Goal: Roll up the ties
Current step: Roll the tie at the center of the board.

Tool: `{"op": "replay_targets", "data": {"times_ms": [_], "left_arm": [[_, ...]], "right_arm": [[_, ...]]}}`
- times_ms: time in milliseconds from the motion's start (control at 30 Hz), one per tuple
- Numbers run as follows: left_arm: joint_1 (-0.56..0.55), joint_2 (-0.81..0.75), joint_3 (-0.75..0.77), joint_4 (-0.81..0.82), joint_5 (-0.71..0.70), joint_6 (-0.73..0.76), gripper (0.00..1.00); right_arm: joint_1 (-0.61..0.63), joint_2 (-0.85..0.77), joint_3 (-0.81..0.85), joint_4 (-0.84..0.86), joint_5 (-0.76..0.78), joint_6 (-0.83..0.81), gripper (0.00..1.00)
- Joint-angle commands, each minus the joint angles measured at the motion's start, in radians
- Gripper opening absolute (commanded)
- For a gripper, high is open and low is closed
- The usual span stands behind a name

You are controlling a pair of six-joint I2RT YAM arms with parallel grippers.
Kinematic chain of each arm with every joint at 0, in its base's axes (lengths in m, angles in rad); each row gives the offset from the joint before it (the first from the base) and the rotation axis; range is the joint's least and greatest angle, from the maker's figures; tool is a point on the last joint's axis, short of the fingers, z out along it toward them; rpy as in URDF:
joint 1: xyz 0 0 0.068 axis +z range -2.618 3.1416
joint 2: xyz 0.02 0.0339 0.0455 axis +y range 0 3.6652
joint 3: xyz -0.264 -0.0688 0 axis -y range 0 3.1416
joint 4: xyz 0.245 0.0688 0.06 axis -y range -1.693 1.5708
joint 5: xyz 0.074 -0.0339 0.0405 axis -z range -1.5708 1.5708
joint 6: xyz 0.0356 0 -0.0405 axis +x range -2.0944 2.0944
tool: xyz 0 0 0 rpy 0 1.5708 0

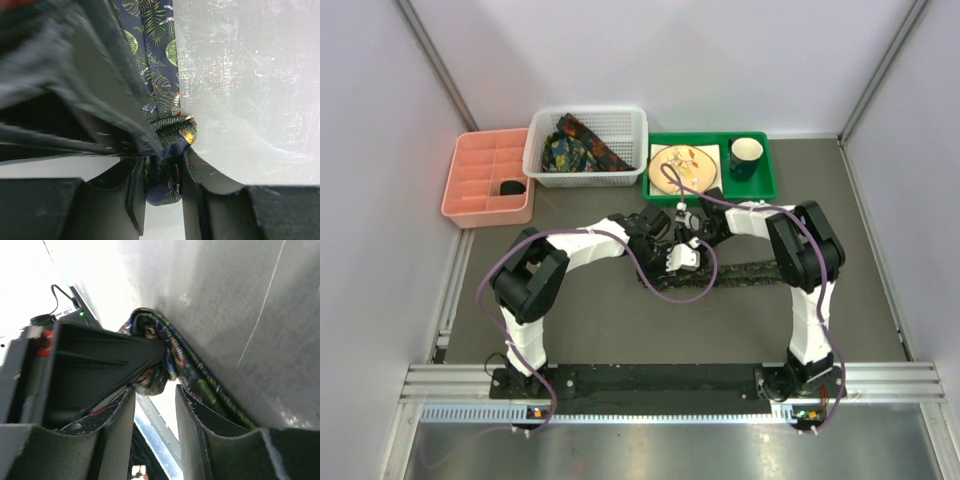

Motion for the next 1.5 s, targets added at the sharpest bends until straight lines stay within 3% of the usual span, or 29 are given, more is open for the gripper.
{"op": "replay_targets", "data": {"times_ms": [0,233,367,433,500,633,700,800,833,867,967,1000,1133,1400,1467], "left_arm": [[0.003,0.084,-0.032,-0.032,-0.103,0.043,0.33],[0.003,0.084,-0.037,-0.028,-0.103,0.044,0.33],[0.003,0.087,-0.037,-0.028,-0.100,0.038,0.33],[0.003,0.089,-0.035,-0.026,-0.098,0.036,0.33],[0.004,0.089,-0.035,-0.028,-0.098,0.035,0.33],[0.004,0.089,-0.034,-0.029,-0.098,0.038,0.33],[0.003,0.090,-0.034,-0.028,-0.098,0.039,0.33],[0.003,0.090,-0.034,-0.028,-0.098,0.041,0.33],[0.003,0.090,-0.032,-0.026,-0.098,0.039,0.34],[0.004,0.089,-0.034,-0.025,-0.100,0.036,0.36],[0.014,0.081,-0.032,-0.025,-0.089,0.024,0.46],[0.018,0.068,-0.032,-0.023,-0.071,0.018,0.56],[0.070,-0.006,-0.041,0.006,0.018,-0.002,0.76],[0.147,-0.231,-0.213,0.270,0.146,-0.034,0.98],[0.147,-0.242,-0.244,0.316,0.149,-0.028,0.99]], "right_arm": [[0.045,0.026,0.010,0.066,-0.051,0.007,0.38],[0.061,0.022,0.007,0.113,-0.081,0.031,0.35],[0.062,0.033,0.012,0.102,-0.095,0.019,0.11],[0.061,0.039,0.019,0.088,-0.103,0.013,0.07],[0.058,0.030,0.016,0.093,-0.121,0.022,0.08],[0.056,0.009,-0.005,0.113,-0.155,0.050,0.23],[0.055,0.007,-0.014,0.143,-0.160,0.062,0.24],[0.056,0.035,-0.013,0.143,-0.148,0.065,0.15],[0.056,0.044,-0.002,0.130,-0.137,0.039,0.04],[0.055,0.055,0.007,0.104,-0.114,0.018,0.00],[0.042,0.059,-0.002,0.068,-0.047,-0.013,0.00],[0.035,0.056,-0.005,0.059,-0.030,-0.019,0.00],[0.029,0.052,-0.010,0.042,0.007,-0.053,0.00],[0.026,0.033,-0.030,0.067,0.034,-0.055,0.00],[0.024,0.016,-0.034,0.079,0.017,-0.052,0.00]]}}
